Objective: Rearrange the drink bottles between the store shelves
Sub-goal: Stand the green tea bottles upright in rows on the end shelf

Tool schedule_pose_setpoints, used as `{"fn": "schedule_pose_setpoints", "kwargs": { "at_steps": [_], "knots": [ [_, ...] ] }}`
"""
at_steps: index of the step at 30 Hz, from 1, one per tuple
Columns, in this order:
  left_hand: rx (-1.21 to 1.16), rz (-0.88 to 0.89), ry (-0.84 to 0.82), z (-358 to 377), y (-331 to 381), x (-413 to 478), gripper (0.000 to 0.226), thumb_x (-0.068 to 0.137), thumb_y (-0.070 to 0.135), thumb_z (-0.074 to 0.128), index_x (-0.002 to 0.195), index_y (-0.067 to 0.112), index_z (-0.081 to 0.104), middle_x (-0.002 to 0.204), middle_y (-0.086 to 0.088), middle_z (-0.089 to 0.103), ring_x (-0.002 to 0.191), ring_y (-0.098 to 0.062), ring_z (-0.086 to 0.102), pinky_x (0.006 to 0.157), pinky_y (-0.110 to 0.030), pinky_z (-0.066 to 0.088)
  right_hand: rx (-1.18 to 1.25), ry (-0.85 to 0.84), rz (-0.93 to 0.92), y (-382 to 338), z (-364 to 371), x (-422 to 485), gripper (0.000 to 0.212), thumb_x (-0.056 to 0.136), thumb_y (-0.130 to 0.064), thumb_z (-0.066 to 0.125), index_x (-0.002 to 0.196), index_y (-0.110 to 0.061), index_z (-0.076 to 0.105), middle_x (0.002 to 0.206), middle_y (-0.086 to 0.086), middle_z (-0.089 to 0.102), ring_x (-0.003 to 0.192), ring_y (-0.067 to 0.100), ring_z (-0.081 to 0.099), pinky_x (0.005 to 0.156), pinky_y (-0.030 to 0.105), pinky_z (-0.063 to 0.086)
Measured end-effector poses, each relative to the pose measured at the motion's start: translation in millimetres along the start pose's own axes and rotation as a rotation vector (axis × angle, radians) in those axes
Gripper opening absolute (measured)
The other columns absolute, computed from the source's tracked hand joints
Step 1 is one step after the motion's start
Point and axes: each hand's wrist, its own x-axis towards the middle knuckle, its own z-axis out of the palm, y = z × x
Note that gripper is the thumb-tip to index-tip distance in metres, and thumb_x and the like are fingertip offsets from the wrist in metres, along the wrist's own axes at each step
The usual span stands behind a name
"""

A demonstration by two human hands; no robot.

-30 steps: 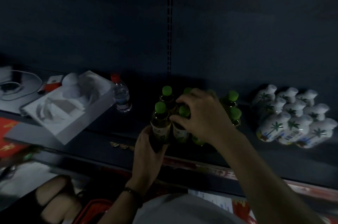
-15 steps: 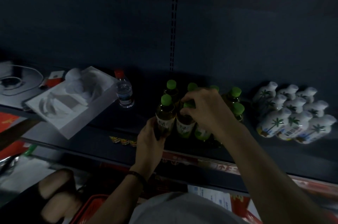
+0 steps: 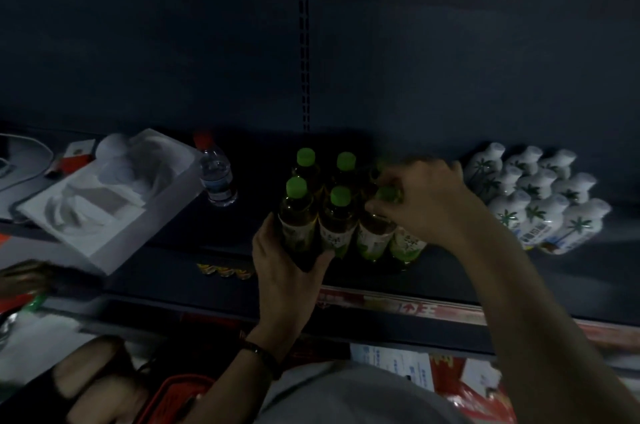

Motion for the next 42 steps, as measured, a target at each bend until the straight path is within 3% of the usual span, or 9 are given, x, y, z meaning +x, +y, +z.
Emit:
{"fn": "schedule_pose_setpoints", "kwargs": {
  "at_steps": [4, 8, 14, 22, 26, 30, 34, 38, 42],
  "knots": [
    [-0.026, 0.005, -0.021, 20.6, 7.1, -0.2, 0.128, 0.072, 0.05, 0.093, 0.165, 0.03, 0.008, 0.168, 0.003, 0.02, 0.158, -0.027, 0.027, 0.125, -0.054, 0.036, -0.011, -0.012, 0.01, 1.5, 7.0, -2.4, 0.037, 0.09, -0.066, 0.066, 0.104, -0.032, 0.071, 0.108, -0.004, 0.071, 0.12, 0.026, 0.057, 0.102, 0.046, 0.032],
    [-0.158, -0.086, 0.014, 27.3, 3.7, 8.5, 0.132, 0.062, 0.053, 0.095, 0.164, 0.037, 0.013, 0.164, -0.001, 0.035, 0.152, -0.029, 0.042, 0.115, -0.056, 0.049, 0.015, -0.013, -0.026, 1.7, 9.1, -3.2, 0.028, 0.093, -0.055, 0.069, 0.1, -0.028, 0.071, 0.106, -0.004, 0.071, 0.113, 0.025, 0.059, 0.097, 0.041, 0.03],
    [-0.127, -0.056, 0.034, 33.1, 5.1, 2.1, 0.135, 0.066, 0.039, 0.099, 0.161, 0.047, 0.003, 0.162, 0.01, 0.027, 0.153, -0.028, 0.037, 0.118, -0.056, 0.046, 0.115, -0.06, -0.1, 8.8, 2.5, -3.8, 0.038, 0.092, -0.041, 0.077, 0.13, -0.037, 0.071, 0.134, -0.002, 0.069, 0.128, 0.025, 0.057, 0.114, 0.041, 0.028],
    [-0.123, -0.064, 0.046, 34.9, 2.2, 5.6, 0.139, 0.064, 0.038, 0.101, 0.166, 0.03, 0.008, 0.164, -0.003, 0.03, 0.153, -0.023, 0.036, 0.121, -0.053, 0.043, 0.169, -0.035, -0.167, 19.0, 5.3, -1.4, 0.043, 0.09, -0.047, 0.075, 0.132, -0.038, 0.069, 0.13, -0.003, 0.072, 0.126, 0.025, 0.06, 0.116, 0.047, 0.037],
    [-0.096, -0.03, 0.118, 34.1, 2.3, -3.4, 0.13, 0.065, 0.038, 0.102, 0.163, 0.018, 0.019, 0.163, -0.011, 0.028, 0.153, -0.031, 0.036, 0.118, -0.056, 0.046, 0.26, 0.215, -0.135, 44.6, 4.0, -7.2, 0.041, 0.09, -0.06, 0.056, 0.118, -0.034, 0.072, 0.112, -0.007, 0.075, 0.113, 0.024, 0.066, 0.097, 0.054, 0.052],
    [-0.171, -0.161, 0.158, 45.6, 8.7, -13.6, 0.126, 0.062, 0.03, 0.103, 0.158, 0.025, 0.023, 0.158, -0.01, 0.037, 0.145, -0.028, 0.048, 0.111, -0.057, 0.053, 0.265, 0.235, -0.07, 76.5, 5.1, -18.7, 0.028, 0.092, -0.047, 0.068, 0.108, -0.026, 0.076, 0.092, -0.007, 0.069, 0.097, 0.023, 0.068, 0.079, 0.03, 0.049],
    [-0.111, -0.237, 0.13, 57.9, 15.8, -17.0, 0.142, 0.053, 0.061, 0.098, 0.163, 0.023, 0.017, 0.161, -0.013, 0.037, 0.15, -0.032, 0.042, 0.117, -0.058, 0.046, 0.341, 0.168, -0.032, 78.6, 14.5, -26.0, 0.03, 0.086, -0.042, 0.084, 0.11, -0.025, 0.079, 0.094, -0.01, 0.069, 0.087, 0.006, 0.06, 0.067, 0.003, 0.035],
    [-0.089, -0.239, 0.176, 65.1, 18.6, -17.6, 0.138, 0.056, 0.059, 0.099, 0.162, 0.035, 0.014, 0.164, -0.013, 0.034, 0.153, -0.033, 0.038, 0.118, -0.059, 0.044, 0.317, 0.149, -0.06, 83.3, 15.0, -24.8, 0.033, 0.087, -0.039, 0.083, 0.117, -0.025, 0.079, 0.107, -0.005, 0.075, 0.093, 0.009, 0.062, 0.069, 0.013, 0.035],
    [-0.052, -0.259, 0.172, 68.8, 21.2, -23.0, 0.139, 0.063, 0.038, 0.103, 0.166, 0.026, 0.011, 0.167, -0.012, 0.024, 0.156, -0.033, 0.027, 0.123, -0.06, 0.037, 0.368, 0.094, -0.089, 88.3, 16.7, -22.1, 0.035, 0.087, -0.041, 0.082, 0.12, -0.029, 0.078, 0.11, -0.008, 0.075, 0.09, 0.008, 0.066, 0.081, 0.028, 0.052]
  ]
}}
